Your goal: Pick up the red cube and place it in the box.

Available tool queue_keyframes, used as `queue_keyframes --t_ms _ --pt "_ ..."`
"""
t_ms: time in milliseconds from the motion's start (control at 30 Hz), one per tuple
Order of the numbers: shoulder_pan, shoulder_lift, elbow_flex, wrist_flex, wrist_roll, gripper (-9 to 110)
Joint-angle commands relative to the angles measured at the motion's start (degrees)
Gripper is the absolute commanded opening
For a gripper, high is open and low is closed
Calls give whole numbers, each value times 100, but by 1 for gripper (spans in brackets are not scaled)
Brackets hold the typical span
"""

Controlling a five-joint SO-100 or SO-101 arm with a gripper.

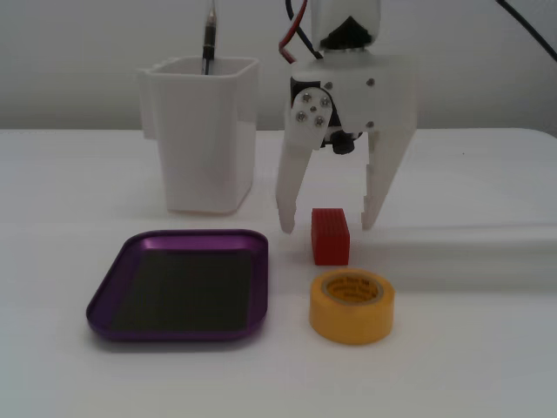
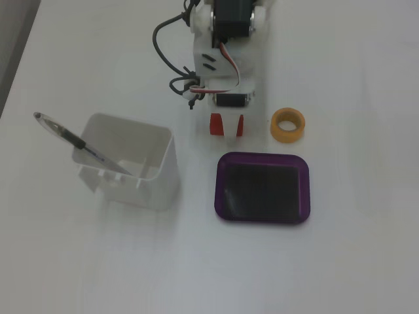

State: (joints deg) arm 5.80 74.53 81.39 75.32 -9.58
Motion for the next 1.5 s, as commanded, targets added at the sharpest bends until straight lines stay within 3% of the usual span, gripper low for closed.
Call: queue_keyframes --t_ms 0,267,500,833,1033,1200,1467 --pt "35 70 237 -378 -35 22" --pt "35 70 554 -712 -44 21" --pt "44 79 562 -791 -220 -1" --pt "-88 1389 105 149 -193 -1" --pt "-1063 2883 -316 299 -237 -1" --pt "-1714 2909 -325 -70 -246 -1" --pt "-1714 1538 -396 -1433 -158 -1"
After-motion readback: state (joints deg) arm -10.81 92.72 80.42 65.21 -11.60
